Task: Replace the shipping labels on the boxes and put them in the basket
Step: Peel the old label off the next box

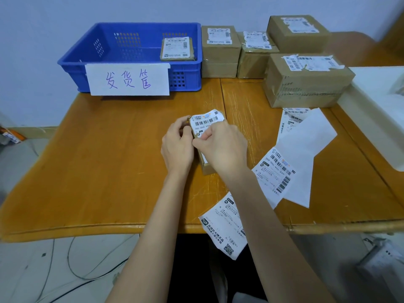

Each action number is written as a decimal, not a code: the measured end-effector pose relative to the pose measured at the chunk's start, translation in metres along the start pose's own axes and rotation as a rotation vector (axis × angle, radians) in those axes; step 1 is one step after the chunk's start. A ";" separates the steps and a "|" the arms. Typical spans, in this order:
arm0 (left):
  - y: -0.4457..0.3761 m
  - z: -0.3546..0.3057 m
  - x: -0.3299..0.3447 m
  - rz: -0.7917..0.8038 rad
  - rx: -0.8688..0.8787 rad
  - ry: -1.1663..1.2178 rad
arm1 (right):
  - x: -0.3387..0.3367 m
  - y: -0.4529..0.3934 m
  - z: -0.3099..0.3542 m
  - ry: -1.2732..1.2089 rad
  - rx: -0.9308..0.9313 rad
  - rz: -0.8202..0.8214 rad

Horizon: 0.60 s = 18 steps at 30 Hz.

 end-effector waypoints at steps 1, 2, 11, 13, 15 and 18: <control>0.000 0.001 0.000 0.000 -0.002 -0.005 | 0.000 0.000 0.000 -0.026 -0.009 -0.008; -0.001 0.001 0.001 0.003 -0.007 -0.011 | -0.001 0.001 0.000 -0.051 -0.021 -0.018; 0.003 0.000 0.003 0.024 -0.036 -0.042 | -0.005 0.004 -0.006 -0.311 0.042 -0.027; 0.003 0.000 0.004 0.029 -0.033 -0.043 | -0.004 0.005 -0.009 -0.362 0.069 -0.024; 0.003 0.000 0.004 0.034 -0.035 -0.039 | -0.004 0.005 -0.013 -0.411 0.087 0.003; 0.004 -0.002 0.005 0.037 -0.026 -0.044 | -0.007 0.005 -0.015 -0.489 0.089 0.079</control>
Point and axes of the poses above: each hand's wrist, its own y-axis away from the middle knuckle, its own x-axis out of the palm, z = x × y, the point moved 9 cm from there along -y, towards the middle knuckle, and after that the axes turned 7 degrees about -x, right-handed, at the moved point
